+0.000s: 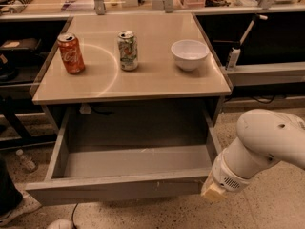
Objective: Close top drawer
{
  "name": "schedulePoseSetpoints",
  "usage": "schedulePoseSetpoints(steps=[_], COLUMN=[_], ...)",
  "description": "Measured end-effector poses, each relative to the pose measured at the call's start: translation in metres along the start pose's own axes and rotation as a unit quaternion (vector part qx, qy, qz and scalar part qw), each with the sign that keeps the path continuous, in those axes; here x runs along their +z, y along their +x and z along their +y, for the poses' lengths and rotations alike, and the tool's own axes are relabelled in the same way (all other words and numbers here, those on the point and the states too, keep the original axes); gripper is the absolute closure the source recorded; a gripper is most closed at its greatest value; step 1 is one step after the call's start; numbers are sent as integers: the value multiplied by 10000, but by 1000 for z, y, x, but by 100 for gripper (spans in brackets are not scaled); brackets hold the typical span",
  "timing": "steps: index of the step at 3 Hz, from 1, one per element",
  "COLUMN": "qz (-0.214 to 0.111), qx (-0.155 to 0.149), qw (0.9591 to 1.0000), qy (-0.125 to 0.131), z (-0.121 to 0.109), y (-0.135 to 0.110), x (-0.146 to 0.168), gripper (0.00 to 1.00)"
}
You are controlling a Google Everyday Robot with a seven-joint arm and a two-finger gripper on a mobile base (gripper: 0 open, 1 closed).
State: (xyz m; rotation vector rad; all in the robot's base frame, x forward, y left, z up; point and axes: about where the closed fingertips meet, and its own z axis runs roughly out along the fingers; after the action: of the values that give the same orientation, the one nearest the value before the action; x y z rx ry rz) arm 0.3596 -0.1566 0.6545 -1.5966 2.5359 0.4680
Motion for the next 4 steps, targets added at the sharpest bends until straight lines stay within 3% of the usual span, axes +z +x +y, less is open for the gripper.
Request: schedulePoseSetpoints(steps=[1, 2, 3, 4], qz=[0, 0, 0, 0], qx=[0, 0, 0, 0], qw=[10000, 10000, 10000, 10000], qy=[0, 0, 0, 0], z=[0, 0, 0, 0], y=[0, 0, 0, 0], x=[0, 0, 0, 0], gripper=[13, 0, 0, 19])
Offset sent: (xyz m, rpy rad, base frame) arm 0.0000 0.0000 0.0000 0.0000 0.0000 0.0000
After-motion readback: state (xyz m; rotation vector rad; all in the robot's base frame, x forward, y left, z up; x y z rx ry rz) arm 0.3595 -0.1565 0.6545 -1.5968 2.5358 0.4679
